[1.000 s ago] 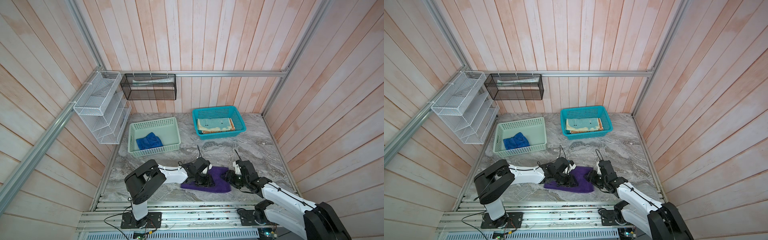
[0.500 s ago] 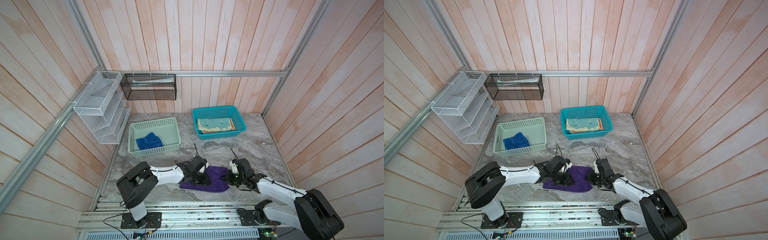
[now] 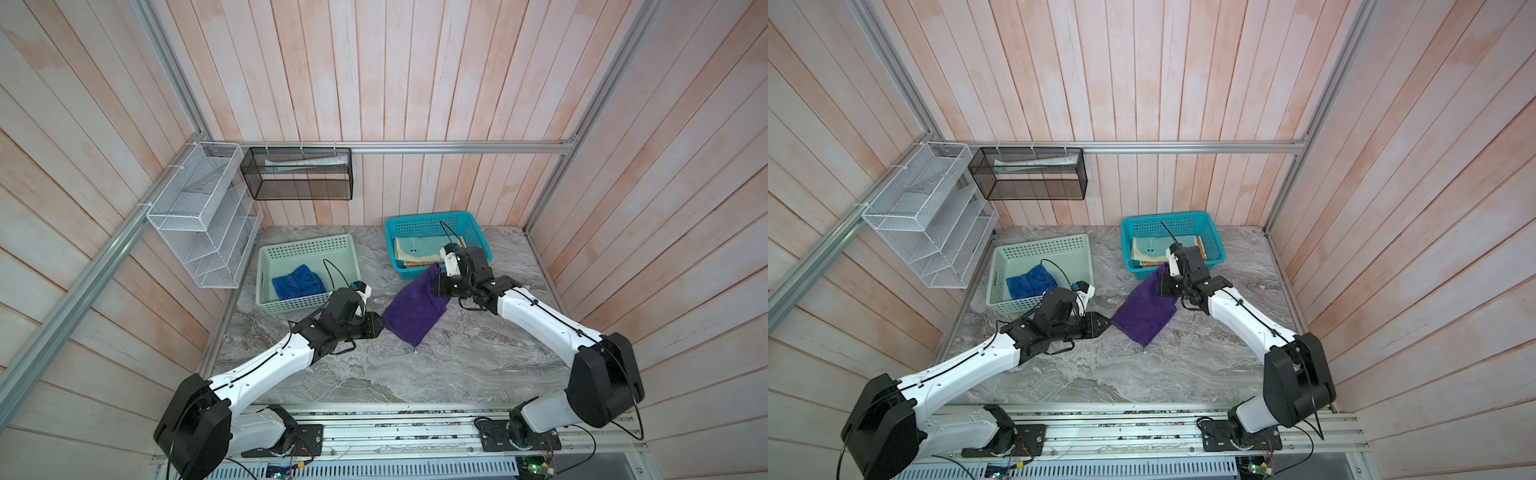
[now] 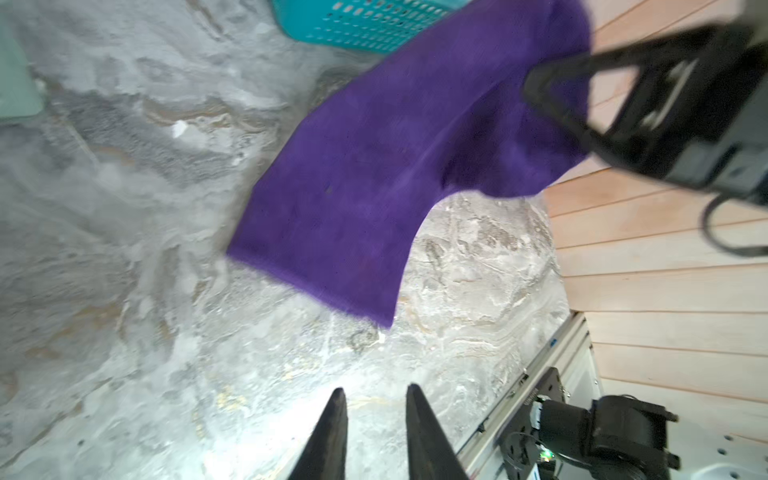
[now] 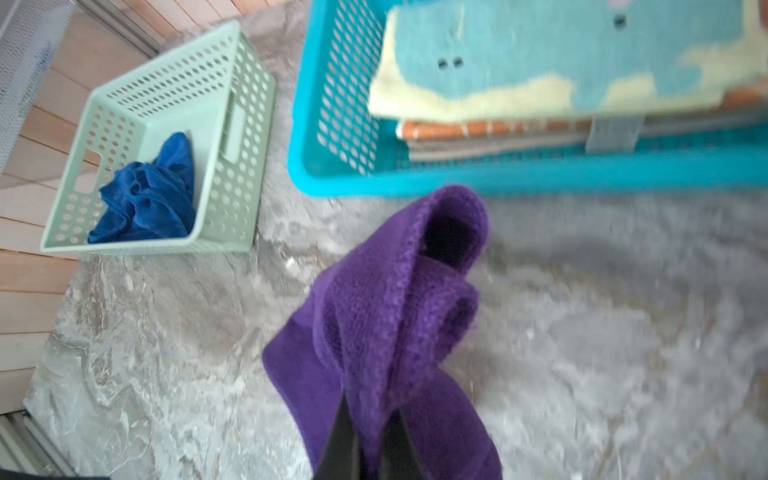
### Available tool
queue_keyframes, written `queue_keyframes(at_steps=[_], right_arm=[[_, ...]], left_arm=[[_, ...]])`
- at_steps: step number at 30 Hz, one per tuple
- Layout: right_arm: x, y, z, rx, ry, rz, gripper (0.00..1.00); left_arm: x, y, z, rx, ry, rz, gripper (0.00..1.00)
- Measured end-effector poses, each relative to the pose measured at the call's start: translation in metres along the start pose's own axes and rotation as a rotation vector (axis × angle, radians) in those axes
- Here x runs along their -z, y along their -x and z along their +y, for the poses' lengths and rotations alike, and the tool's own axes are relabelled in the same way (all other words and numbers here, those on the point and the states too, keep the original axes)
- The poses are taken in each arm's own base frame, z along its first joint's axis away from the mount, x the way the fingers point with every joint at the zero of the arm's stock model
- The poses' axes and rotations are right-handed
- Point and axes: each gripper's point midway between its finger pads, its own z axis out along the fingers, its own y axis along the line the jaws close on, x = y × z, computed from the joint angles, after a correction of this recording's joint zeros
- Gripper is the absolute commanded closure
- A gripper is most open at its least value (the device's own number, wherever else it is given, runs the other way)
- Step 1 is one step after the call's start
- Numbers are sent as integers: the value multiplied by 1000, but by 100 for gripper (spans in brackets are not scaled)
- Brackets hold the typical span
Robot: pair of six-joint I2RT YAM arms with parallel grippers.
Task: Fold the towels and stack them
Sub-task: 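Lift the purple towel toward the teal basket with the right gripper while the left withdraws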
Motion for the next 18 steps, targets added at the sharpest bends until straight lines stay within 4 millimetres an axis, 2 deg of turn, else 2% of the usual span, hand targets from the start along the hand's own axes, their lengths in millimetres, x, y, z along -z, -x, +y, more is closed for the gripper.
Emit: queue_keyframes(at_steps=[4, 9, 12, 15, 16, 18], right_arm=[[-32, 46, 18, 175, 47, 16, 100], [-73, 75, 20, 293, 70, 42, 100], [-95, 91, 2, 271, 59, 41, 100], [-115, 103, -33, 195, 57, 68, 100], [-122, 103, -48, 161, 57, 85, 100], [-133, 90, -74, 96, 47, 137, 100]], left_arm=[[-5, -15, 21, 28, 42, 31, 73], [-13, -20, 36, 55, 62, 62, 74], [-19, -23, 44, 71, 73, 86, 74], [-23, -24, 47, 80, 68, 97, 74], [-24, -25, 46, 80, 63, 99, 74], [-24, -26, 45, 80, 52, 100, 74]])
